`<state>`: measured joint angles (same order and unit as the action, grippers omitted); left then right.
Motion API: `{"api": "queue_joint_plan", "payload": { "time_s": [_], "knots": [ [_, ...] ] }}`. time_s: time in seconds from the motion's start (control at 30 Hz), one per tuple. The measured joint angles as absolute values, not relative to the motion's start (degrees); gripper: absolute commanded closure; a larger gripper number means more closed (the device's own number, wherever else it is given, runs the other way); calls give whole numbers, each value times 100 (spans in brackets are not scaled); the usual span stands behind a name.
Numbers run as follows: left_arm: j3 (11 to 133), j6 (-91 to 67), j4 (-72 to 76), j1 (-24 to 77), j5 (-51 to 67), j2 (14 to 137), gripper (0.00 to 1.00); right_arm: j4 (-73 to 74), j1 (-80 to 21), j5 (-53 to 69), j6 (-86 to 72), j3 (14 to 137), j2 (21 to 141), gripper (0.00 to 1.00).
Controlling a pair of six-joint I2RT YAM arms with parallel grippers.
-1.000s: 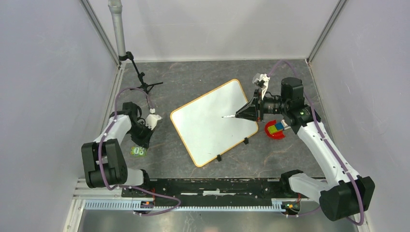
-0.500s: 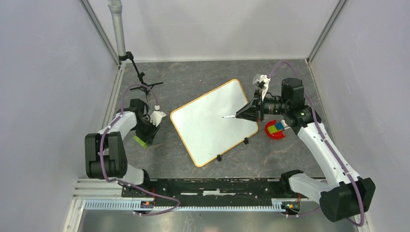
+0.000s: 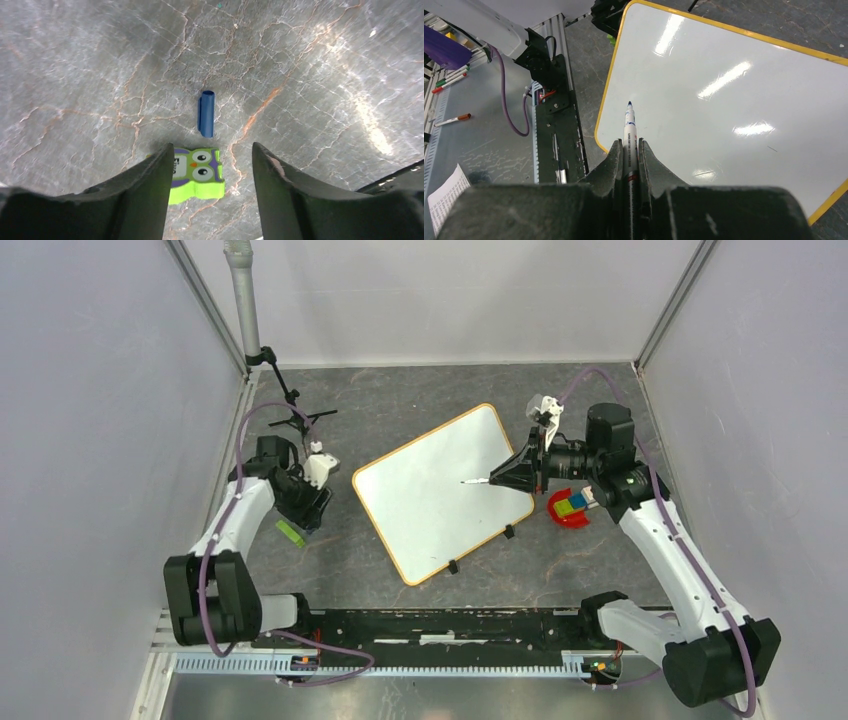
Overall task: Write a sentence on the whiteboard
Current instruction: Place the pen cap at the center of the board, then hold the whiteboard on the whiteboard stand.
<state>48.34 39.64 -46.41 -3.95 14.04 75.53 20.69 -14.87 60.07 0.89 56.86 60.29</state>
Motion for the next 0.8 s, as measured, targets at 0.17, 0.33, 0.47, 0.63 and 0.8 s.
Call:
{"api": "queue_joint_plan", "payload": {
  "time_s": [0.17, 0.33, 0.47, 0.63, 0.8],
  "knots": [
    [5037, 3837, -5019, -399, 1533, 6917, 14, 2171, -1490, 5977, 292, 5688, 5994, 100],
    [5341, 3435, -5627, -399, 1649, 6143, 0, 2508, -1490, 5927, 687, 5782, 6034, 100],
    [5861, 3081, -6121, -399, 1688, 5704, 0, 2720, -1487, 5942, 1033, 5841, 6045, 100],
    [6455, 2443, -6368, -399, 1507, 5236, 0, 3118, -1490, 5946, 1498, 6075, 6045, 100],
    [6637, 1957, -6412, -399, 1409, 5157, 0, 3267, -1490, 5937, 1680, 6128, 6082, 100]
  ]
}}
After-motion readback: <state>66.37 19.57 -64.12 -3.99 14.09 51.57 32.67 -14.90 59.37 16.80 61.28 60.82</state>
